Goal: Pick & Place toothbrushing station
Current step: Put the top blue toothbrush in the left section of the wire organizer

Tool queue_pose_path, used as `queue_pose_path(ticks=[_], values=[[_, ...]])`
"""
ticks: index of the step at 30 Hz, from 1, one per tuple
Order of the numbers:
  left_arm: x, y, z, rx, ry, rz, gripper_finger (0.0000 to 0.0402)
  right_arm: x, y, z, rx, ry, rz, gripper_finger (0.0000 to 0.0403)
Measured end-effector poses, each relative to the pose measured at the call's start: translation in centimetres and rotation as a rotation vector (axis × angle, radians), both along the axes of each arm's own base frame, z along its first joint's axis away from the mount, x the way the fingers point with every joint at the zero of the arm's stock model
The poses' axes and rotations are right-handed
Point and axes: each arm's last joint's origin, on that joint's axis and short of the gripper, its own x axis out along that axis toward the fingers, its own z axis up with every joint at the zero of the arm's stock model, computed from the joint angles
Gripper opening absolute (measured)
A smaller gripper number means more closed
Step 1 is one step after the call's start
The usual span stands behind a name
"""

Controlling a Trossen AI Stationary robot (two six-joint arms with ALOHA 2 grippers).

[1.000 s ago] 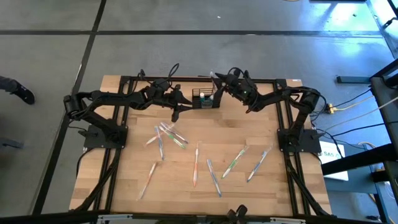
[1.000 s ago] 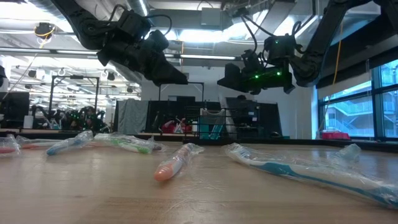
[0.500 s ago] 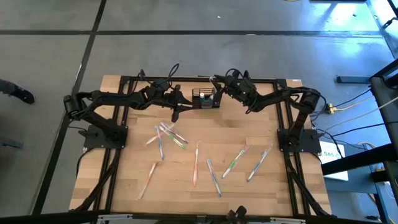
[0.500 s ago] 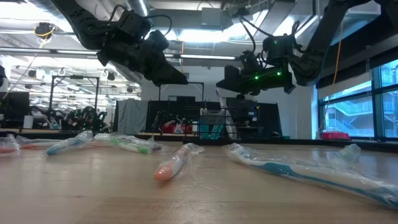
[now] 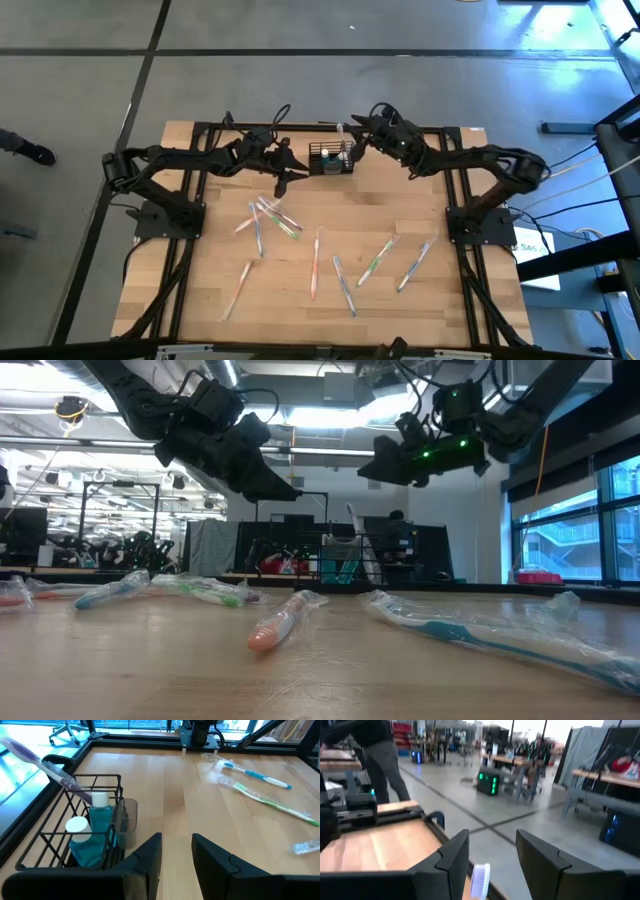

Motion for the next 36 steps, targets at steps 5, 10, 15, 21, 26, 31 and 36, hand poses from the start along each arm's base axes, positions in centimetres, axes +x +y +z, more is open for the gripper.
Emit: queue_pose_path(ticks=[5,10,15,21,26,31,36], values=[[0.3,-0.6,0.0,0.000,0.000,-0.025,0.0102,-1.3,0.9,1.5,0.044,0.062,0.004,0.0167],[0.7,-1.7,-0.1,-0.002,0.006,-0.065,0.0116,-2.5,1.9,3.2,0.046,0.076,0.016,0.0167],[1.0,-2.8,-0.4,-0.017,0.040,-0.101,0.0142,-3.4,2.6,4.1,0.061,0.088,0.023,0.0167],[1.4,-3.8,-0.4,0.007,0.054,-0.091,0.0178,-3.8,2.8,4.9,0.040,0.065,0.023,0.0167],[1.7,-4.4,-0.5,0.072,0.086,0.063,0.0209,-4.3,3.0,6.1,-0.015,0.007,0.023,0.0167],[1.7,-4.3,-0.6,0.023,0.099,0.271,0.0231,-4.7,3.2,7.0,-0.045,-0.035,0.023,0.0167],[1.6,-4.3,-0.5,-0.148,0.178,0.363,0.0231,-4.9,3.4,7.5,-0.086,-0.048,0.022,0.0167]])
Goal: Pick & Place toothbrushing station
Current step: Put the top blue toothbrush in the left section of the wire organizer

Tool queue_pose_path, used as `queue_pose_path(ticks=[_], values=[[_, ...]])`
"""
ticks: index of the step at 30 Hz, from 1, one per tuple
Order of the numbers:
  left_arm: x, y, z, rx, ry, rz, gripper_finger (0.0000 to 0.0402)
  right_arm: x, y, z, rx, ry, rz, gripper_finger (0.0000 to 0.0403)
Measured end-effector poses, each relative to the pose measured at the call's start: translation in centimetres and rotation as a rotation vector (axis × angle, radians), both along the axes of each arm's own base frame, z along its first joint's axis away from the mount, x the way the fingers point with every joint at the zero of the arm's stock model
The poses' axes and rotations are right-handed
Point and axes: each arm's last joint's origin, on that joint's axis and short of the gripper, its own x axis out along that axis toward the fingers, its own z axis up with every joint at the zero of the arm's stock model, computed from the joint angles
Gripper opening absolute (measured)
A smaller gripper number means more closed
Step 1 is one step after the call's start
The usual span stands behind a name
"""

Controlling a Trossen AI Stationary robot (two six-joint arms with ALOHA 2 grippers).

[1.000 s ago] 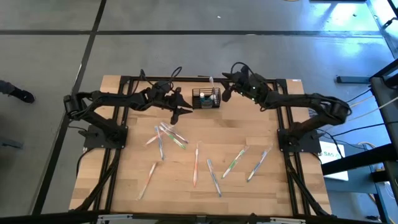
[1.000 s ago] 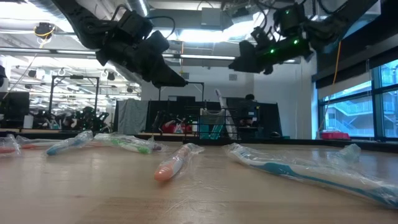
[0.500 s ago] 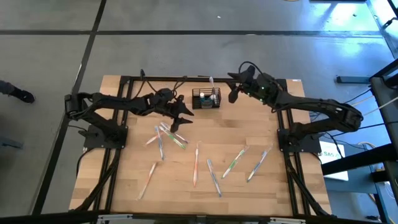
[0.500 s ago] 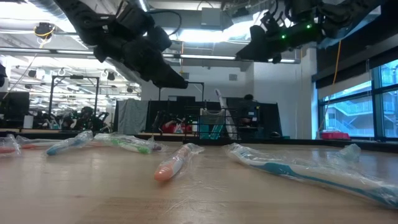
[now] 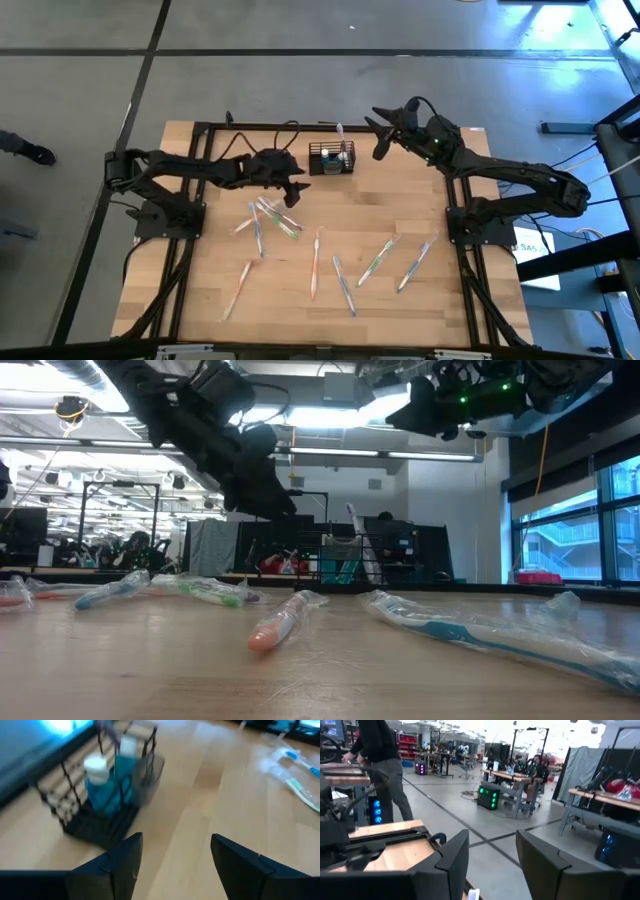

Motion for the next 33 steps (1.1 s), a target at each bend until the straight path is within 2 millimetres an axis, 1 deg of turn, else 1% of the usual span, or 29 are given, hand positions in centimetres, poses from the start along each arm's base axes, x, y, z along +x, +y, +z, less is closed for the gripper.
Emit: queue_pose_path(ticks=[4,9,16,21,26,29,33], values=[[0.1,-0.2,0.8,-0.088,0.125,0.037,0.0228,0.0,0.0,0.2,-0.024,-0.012,-0.001,0.0167],[0.1,-0.7,2.4,-0.162,0.265,0.101,0.0228,0.0,0.0,0.3,-0.026,-0.015,-0.001,0.0167],[-0.5,-1.3,4.2,-0.251,0.400,0.231,0.0228,0.0,0.0,0.3,-0.004,-0.029,0.001,0.0167],[-1.4,-1.5,3.9,-0.296,0.484,0.305,0.0228,0.0,0.0,0.1,0.009,-0.013,0.001,0.0167],[-2.0,-1.9,2.7,-0.330,0.506,0.398,0.0228,0.0,0.0,-0.2,0.023,0.012,0.001,0.0167],[-2.4,-2.9,2.0,-0.382,0.548,0.425,0.0228,0.0,0.0,-0.3,0.027,0.020,0.001,0.0167],[-2.8,-4.5,1.7,-0.427,0.592,0.489,0.0228,0.0,0.0,-0.4,0.034,0.028,0.001,0.0167]])
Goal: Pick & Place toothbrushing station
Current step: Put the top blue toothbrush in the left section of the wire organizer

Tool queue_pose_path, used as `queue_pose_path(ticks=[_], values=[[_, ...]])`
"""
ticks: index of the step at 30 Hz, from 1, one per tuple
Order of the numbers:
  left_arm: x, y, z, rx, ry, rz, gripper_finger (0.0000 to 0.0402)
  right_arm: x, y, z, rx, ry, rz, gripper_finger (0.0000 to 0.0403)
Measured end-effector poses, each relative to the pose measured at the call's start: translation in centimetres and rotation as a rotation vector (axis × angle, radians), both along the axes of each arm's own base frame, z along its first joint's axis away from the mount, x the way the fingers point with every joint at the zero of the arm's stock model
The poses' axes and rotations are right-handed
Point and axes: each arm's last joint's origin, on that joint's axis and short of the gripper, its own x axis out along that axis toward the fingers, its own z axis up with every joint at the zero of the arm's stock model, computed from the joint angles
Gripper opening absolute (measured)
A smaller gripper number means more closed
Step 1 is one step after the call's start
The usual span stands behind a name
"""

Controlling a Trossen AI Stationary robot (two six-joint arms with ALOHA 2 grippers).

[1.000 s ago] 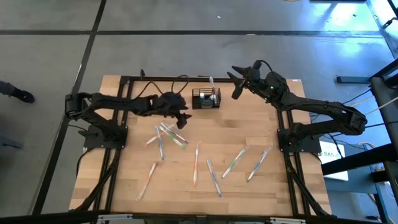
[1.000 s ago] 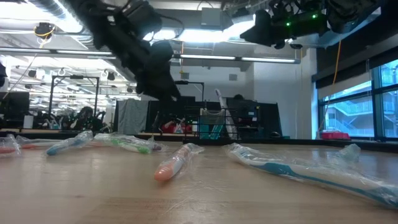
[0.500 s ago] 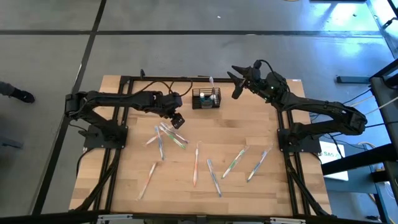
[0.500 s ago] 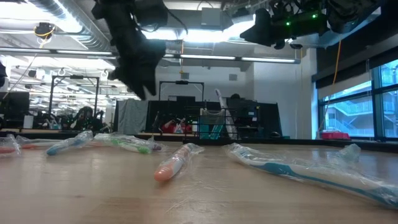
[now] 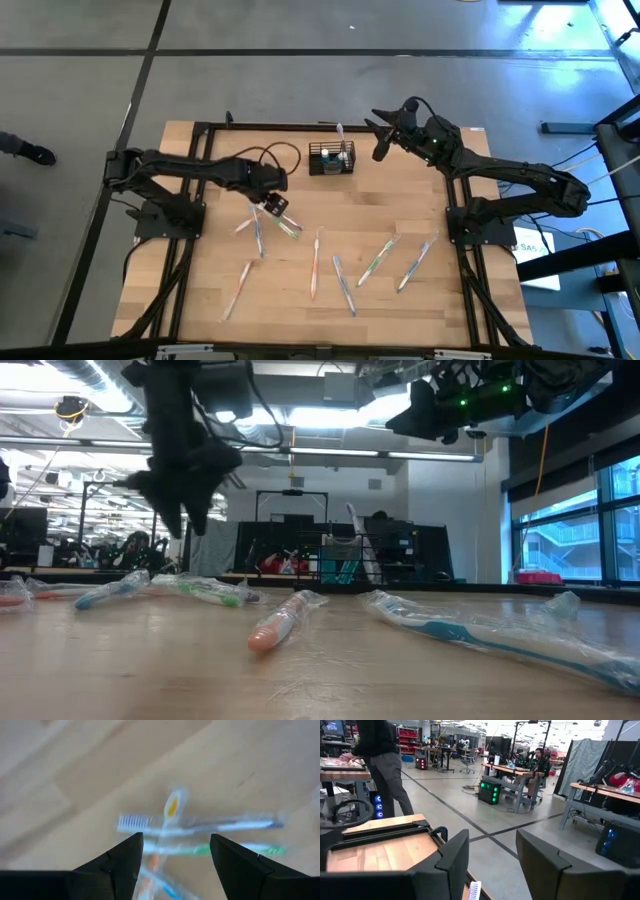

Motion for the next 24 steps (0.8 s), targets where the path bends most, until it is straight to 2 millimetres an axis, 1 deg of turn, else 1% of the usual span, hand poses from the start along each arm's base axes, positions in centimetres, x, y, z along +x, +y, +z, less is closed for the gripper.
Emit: queue_pose_path(ticks=[6,12,16,20,24], values=[[-0.7,-2.4,-0.2,-0.010,0.063,0.099,0.0228,0.0,0.0,-0.1,0.005,0.009,0.000,0.0167],[-1.9,-4.1,-0.2,0.011,0.150,0.220,0.0228,0.0,0.0,-0.1,0.013,0.005,0.001,0.0167],[-2.2,-4.6,-0.2,0.047,0.157,0.301,0.0228,0.0,0.0,-0.1,0.024,-0.002,0.002,0.0167],[-2.2,-4.6,-0.2,0.105,0.130,0.355,0.0228,0.0,0.0,-0.1,0.024,-0.002,0.004,0.0167],[-1.9,-4.5,-0.7,0.152,0.130,0.391,0.0228,0.0,0.0,-0.1,0.028,-0.005,0.004,0.0167]])
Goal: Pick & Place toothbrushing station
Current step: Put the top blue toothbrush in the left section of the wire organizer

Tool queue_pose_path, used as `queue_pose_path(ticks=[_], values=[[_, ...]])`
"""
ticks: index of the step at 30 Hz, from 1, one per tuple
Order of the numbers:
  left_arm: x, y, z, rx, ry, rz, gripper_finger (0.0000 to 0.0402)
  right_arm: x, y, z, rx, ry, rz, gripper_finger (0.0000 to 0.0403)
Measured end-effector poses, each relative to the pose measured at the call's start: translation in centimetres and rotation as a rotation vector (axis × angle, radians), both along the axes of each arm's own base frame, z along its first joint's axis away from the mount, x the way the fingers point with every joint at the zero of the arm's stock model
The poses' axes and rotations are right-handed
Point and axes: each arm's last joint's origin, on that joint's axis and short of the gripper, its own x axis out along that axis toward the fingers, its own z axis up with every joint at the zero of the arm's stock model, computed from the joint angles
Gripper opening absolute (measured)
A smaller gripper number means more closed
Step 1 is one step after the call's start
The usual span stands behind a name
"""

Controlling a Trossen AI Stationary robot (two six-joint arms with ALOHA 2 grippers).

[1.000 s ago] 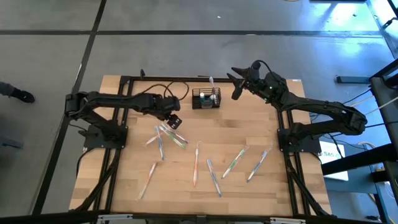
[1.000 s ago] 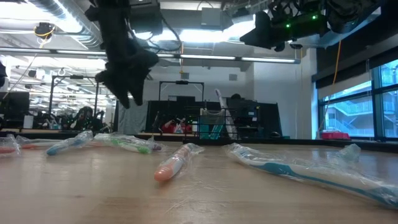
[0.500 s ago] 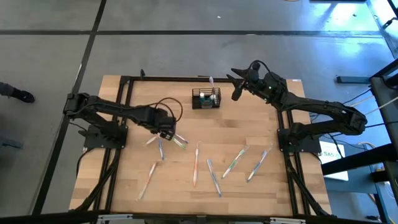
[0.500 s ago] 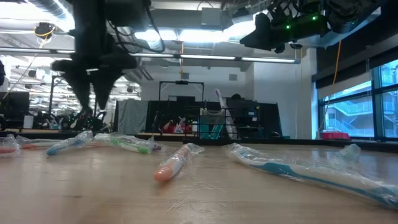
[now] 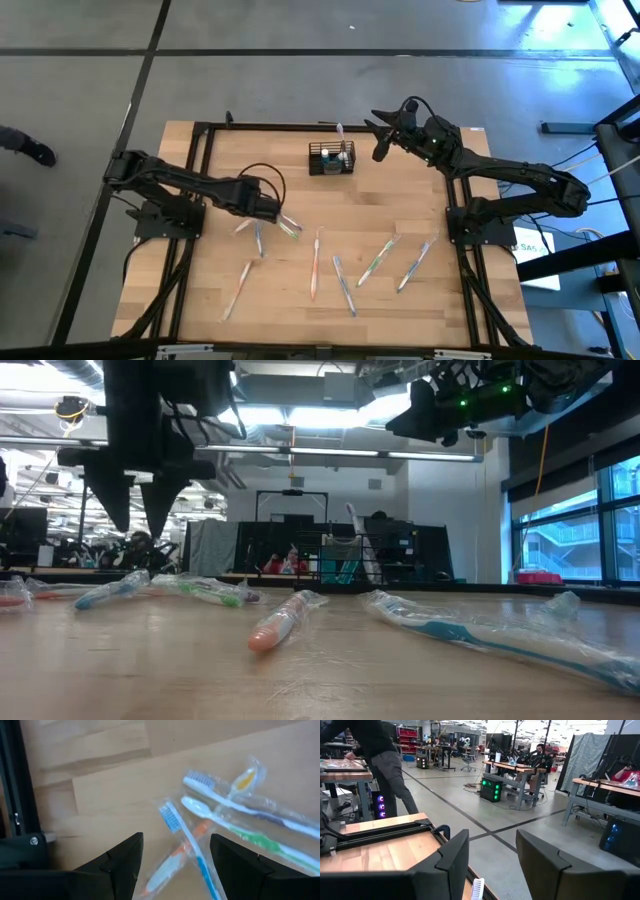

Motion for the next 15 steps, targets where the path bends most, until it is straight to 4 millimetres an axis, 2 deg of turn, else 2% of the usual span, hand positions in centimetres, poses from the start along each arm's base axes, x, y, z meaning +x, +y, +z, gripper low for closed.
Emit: queue_pose_path(ticks=[15], values=[[1.9,-0.2,-3.3,0.004,0.072,0.027,0.0228,0.0,0.0,-0.2,0.024,0.007,0.000,0.0167]])
